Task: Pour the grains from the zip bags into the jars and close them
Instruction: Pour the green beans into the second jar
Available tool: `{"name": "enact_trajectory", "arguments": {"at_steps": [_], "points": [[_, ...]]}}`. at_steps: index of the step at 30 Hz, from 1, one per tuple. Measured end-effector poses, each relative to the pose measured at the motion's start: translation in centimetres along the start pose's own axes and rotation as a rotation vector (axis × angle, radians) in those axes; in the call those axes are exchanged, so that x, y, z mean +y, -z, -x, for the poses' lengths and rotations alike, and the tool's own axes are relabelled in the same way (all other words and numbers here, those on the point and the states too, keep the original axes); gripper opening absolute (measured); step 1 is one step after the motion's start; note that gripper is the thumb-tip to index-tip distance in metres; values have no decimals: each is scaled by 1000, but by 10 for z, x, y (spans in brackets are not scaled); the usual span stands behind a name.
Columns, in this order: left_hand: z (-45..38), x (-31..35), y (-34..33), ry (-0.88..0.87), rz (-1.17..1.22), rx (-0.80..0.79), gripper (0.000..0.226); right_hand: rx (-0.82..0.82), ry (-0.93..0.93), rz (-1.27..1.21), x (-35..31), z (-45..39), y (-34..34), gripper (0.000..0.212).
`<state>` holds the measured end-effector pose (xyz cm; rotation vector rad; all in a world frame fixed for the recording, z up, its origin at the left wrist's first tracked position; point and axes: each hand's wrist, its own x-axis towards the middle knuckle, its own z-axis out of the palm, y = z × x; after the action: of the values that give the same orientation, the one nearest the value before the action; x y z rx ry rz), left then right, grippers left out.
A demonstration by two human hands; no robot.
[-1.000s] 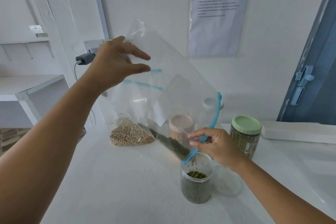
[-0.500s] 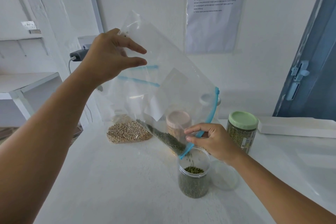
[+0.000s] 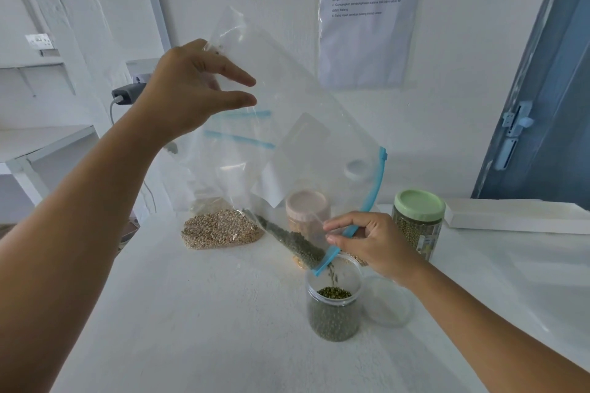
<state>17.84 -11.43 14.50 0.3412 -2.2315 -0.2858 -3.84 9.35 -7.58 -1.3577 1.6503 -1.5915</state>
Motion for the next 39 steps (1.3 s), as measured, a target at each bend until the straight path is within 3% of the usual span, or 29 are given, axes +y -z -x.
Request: {"name": "enact_trajectory", "arguments": {"at_steps": [10, 16, 23, 27, 39], "points": [[-1, 11, -1, 2, 3, -57, 17, 11, 12, 32, 5, 5, 1, 20], [0, 11, 8, 84, 54, -187, 20, 8, 16, 70, 6, 7, 1, 17], [1, 9, -2, 35, 74, -30, 14, 22, 54, 87, 5, 4, -2, 16], [-1, 9, -2, 38, 46, -104, 12, -6, 22, 87, 10, 4, 0, 18], [-6, 14, -11, 0, 55, -99, 25, 23, 5, 118, 14, 3, 0, 19]]}}
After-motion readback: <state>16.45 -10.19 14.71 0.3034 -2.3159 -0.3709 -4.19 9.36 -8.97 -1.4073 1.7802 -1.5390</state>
